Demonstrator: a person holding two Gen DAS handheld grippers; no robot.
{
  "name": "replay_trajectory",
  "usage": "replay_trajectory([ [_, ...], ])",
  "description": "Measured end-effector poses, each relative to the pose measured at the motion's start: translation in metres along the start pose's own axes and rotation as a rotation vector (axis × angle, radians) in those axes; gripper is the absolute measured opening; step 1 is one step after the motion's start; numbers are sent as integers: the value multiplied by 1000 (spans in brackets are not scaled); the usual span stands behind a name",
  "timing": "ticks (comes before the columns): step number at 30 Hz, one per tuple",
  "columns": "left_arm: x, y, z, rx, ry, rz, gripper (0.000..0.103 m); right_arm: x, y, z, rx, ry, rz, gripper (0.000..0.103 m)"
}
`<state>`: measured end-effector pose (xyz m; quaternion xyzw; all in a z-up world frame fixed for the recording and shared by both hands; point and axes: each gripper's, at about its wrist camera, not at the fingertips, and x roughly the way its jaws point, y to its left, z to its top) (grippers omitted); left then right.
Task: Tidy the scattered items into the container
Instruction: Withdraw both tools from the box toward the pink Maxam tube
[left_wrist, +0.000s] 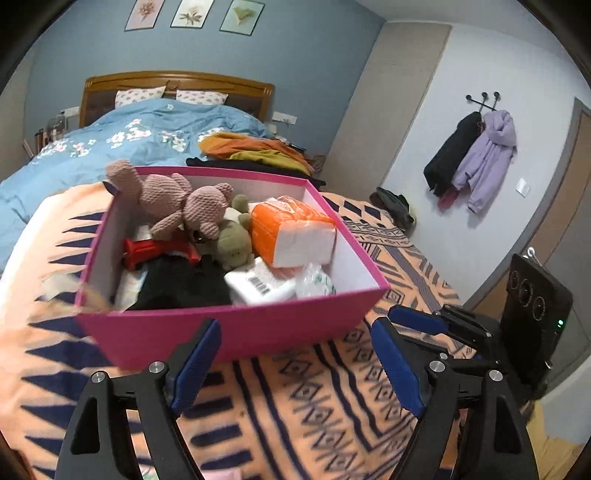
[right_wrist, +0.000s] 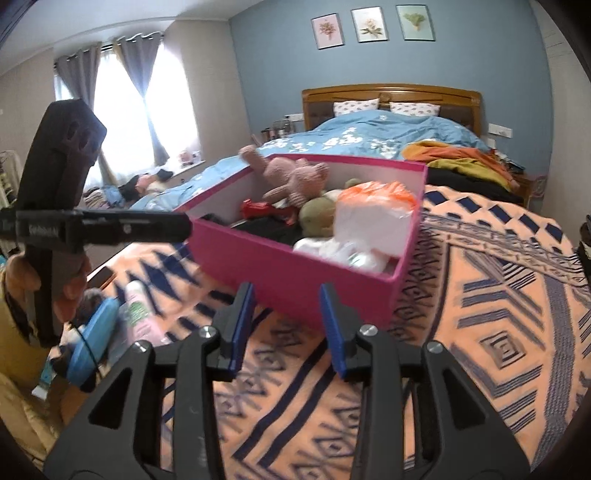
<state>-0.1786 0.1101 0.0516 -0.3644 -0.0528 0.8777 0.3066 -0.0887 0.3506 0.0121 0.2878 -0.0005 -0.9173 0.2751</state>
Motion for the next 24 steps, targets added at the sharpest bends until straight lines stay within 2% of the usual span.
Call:
replay_trajectory([
  [4, -19, 12, -23, -14, 12, 4, 85, 1, 21, -17, -31, 36, 59, 43],
  [12, -39, 51, -69, -102, 52, 76, 85, 19, 52, -42, -53, 116, 155, 44],
  [18, -59, 66, -84, -159, 22, 77, 85, 36, 76, -50, -75, 164, 218, 44],
  [21, -71, 72, -88, -158, 2, 112, 85, 44, 90, -52, -100, 185, 239, 45],
  [24, -79, 81, -95, -165, 5, 134, 85, 52, 101, -52, -117, 199, 262, 51],
])
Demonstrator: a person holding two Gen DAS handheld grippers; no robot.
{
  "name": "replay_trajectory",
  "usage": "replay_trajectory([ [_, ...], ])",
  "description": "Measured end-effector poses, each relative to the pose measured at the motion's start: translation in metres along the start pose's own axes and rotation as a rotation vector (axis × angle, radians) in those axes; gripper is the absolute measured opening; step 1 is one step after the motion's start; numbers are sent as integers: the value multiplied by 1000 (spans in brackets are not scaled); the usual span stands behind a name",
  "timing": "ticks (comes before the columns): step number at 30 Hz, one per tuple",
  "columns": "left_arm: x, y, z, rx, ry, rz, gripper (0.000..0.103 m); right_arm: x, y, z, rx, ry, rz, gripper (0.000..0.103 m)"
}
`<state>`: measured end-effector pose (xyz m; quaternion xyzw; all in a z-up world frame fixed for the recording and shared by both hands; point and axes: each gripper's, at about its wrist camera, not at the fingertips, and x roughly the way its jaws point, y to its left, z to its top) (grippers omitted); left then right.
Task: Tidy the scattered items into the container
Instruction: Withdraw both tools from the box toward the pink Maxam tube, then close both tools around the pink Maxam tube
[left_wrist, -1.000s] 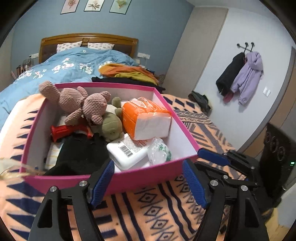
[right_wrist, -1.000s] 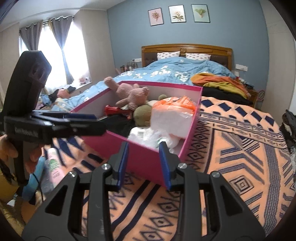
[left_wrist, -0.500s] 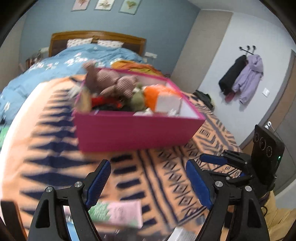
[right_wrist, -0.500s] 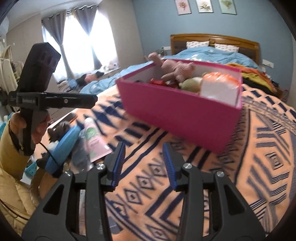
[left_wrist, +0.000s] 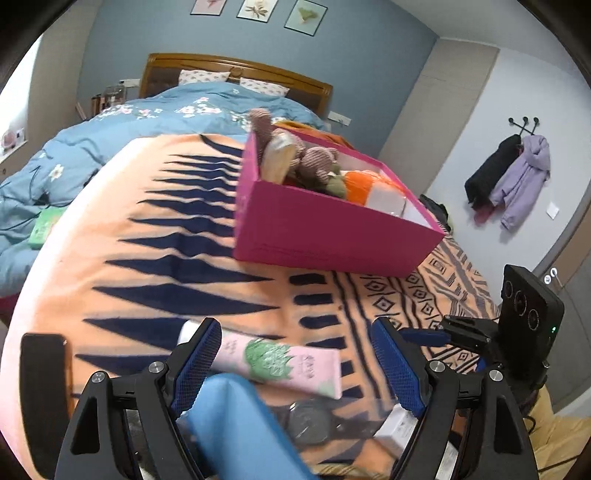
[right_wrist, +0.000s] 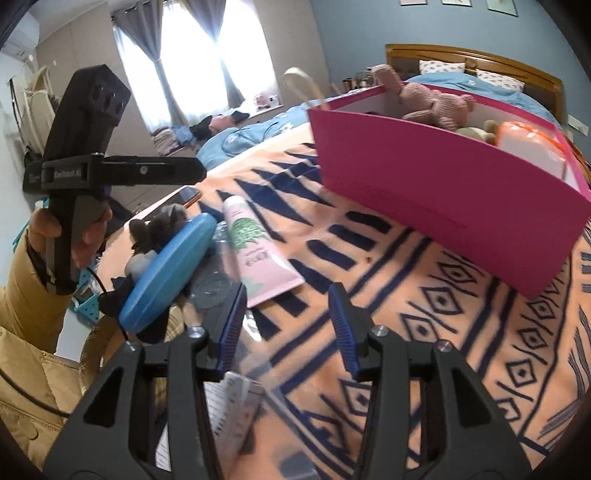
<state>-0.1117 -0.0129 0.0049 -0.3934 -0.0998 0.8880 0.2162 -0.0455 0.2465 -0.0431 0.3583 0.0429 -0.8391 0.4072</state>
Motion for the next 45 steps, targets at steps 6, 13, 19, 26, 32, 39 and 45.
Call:
replay_trajectory([
  [6, 10, 20, -8, -34, 50, 45, 85, 21, 13, 7, -35, 31, 11, 53],
  [13, 25, 37, -11, -77, 94, 59, 85, 41, 23, 17, -78, 58, -14, 53],
  [19, 34, 46, -14, -110, 119, 66, 85, 55, 26, 22, -96, 86, -12, 56],
  [26, 50, 46, -16, -113, 160, 73, 85, 69, 27, 24, -111, 112, -19, 60],
  [32, 56, 40, -17, -87, 171, 120, 86, 81, 28, 26, -128, 131, -28, 60],
  [39, 60, 35, -17, -58, 188, 156, 87, 91, 27, 30, -131, 147, -29, 60],
  [45, 62, 31, -17, -39, 195, 174, 87, 97, 28, 34, -143, 160, -17, 60],
])
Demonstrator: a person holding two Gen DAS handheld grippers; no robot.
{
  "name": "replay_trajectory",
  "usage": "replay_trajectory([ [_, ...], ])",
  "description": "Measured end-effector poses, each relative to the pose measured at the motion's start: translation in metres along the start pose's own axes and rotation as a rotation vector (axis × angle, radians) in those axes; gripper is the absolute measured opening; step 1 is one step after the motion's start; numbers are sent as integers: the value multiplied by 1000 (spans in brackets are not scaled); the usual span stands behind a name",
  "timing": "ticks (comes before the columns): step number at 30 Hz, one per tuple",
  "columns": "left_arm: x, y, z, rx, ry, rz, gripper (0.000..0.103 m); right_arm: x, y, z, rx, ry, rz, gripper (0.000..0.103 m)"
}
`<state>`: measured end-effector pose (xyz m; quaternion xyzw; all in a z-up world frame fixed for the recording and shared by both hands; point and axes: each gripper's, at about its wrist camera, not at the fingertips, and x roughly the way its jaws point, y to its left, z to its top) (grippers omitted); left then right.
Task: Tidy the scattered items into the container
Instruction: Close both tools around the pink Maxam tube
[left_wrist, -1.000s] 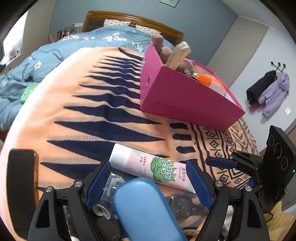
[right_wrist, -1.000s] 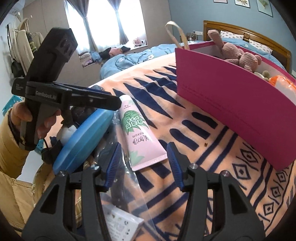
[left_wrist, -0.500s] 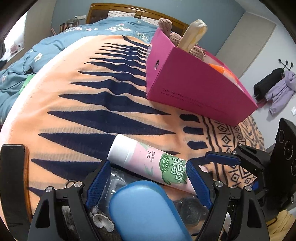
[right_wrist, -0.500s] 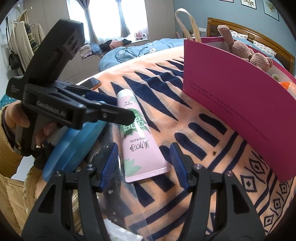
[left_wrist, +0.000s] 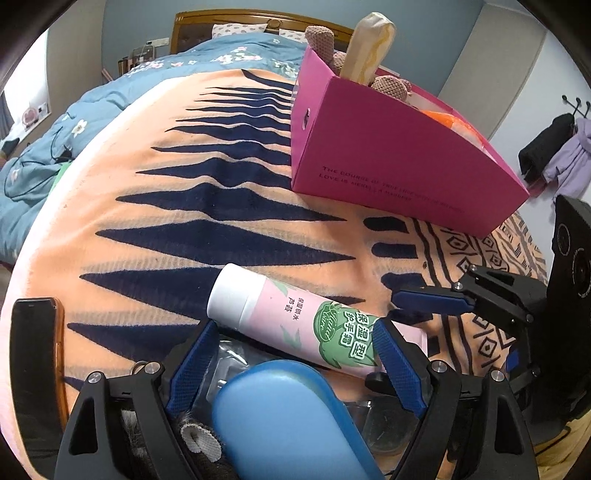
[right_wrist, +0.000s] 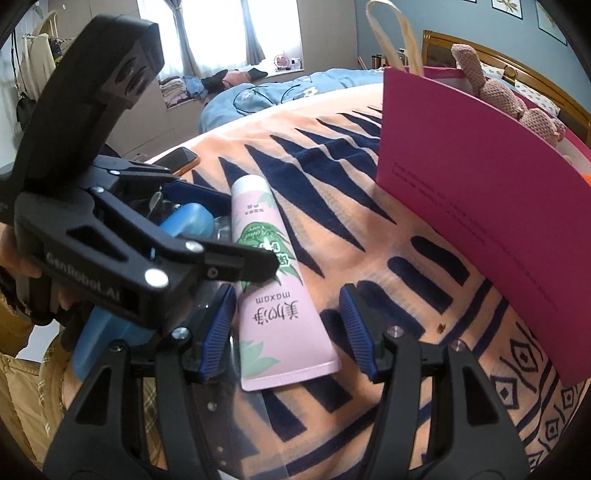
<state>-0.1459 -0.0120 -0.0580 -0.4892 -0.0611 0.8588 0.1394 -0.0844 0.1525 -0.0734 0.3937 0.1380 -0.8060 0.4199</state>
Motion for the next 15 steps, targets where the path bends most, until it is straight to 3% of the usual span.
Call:
replay_trajectory([
  [7, 0, 0, 0, -2, -1, -3, 87, 5, -3, 3, 8, 14, 8, 60],
  [9, 0, 0, 1, 1, -1, -1, 87, 7, -2, 3, 2, 21, 4, 54],
  [15, -3, 5, 2, -26, -11, -35, 87, 5, -2, 3, -2, 14, -4, 52],
])
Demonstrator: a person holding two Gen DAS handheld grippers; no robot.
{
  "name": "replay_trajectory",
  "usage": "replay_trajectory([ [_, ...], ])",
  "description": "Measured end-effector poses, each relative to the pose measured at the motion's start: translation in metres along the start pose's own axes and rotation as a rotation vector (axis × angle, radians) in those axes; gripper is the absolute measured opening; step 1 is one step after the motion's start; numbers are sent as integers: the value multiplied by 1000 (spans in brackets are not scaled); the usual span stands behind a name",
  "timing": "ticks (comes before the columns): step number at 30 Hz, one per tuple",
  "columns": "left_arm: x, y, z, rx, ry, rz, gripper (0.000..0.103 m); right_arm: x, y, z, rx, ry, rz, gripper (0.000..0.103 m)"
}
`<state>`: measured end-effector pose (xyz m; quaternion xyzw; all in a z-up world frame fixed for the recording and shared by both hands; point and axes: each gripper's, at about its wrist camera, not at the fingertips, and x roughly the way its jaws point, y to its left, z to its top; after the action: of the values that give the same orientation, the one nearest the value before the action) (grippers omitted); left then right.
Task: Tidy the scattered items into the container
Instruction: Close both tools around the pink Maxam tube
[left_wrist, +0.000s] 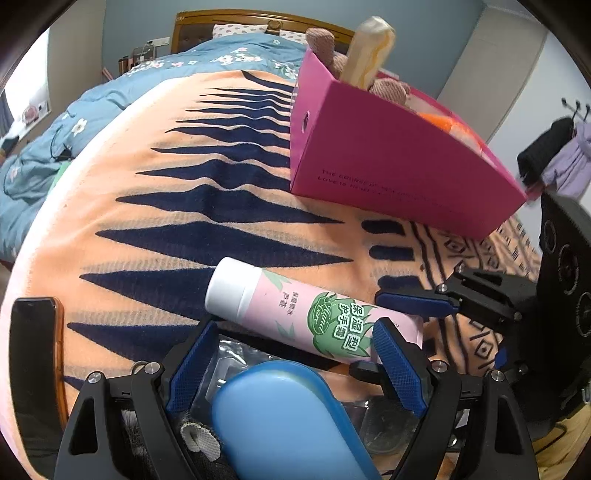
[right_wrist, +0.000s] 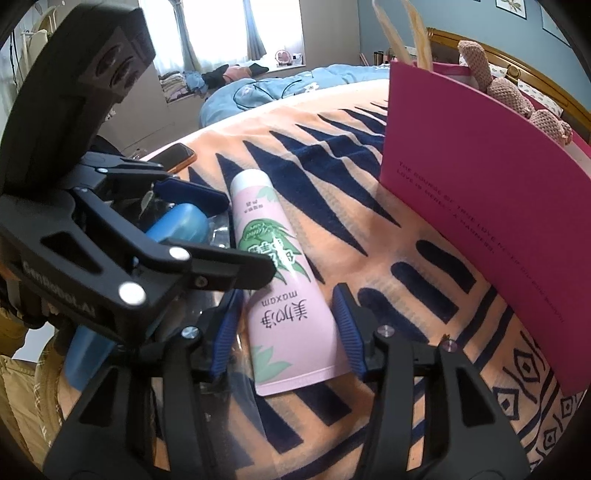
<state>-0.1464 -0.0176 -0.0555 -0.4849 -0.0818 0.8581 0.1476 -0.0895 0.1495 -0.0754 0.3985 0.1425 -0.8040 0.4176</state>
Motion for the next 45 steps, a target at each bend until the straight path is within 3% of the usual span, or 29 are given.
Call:
replay_trajectory([
  [4, -4, 9, 1, -37, -10, -54, 87, -5, -4, -3, 15, -7, 0, 52],
  [9, -6, 12, 2, -38, -14, -49, 87, -14, -16, -11, 69, -23, 20, 52],
  [14, -1, -3, 8, 45, -1, 2, 87, -21, -22, -18, 82, -23, 10, 52],
  [21, 9, -25, 19, 145, 37, 1, 87, -27, -23, -25, 71, -19, -4, 52],
  [30, 35, -37, 21, 112, 151, -121, 87, -35, -24, -31, 58, -25, -24, 52],
  [36, 30, -36, 18, 77, 165, -209, 87, -39, -28, -35, 62, -33, -24, 52],
  [40, 29, -43, 15, 125, 166, -176, 80, -41, -29, -40, 57, -28, -36, 52],
  [45, 23, -55, 9, 218, 159, -127, 79, -48, -30, -45, 49, -28, -52, 53],
])
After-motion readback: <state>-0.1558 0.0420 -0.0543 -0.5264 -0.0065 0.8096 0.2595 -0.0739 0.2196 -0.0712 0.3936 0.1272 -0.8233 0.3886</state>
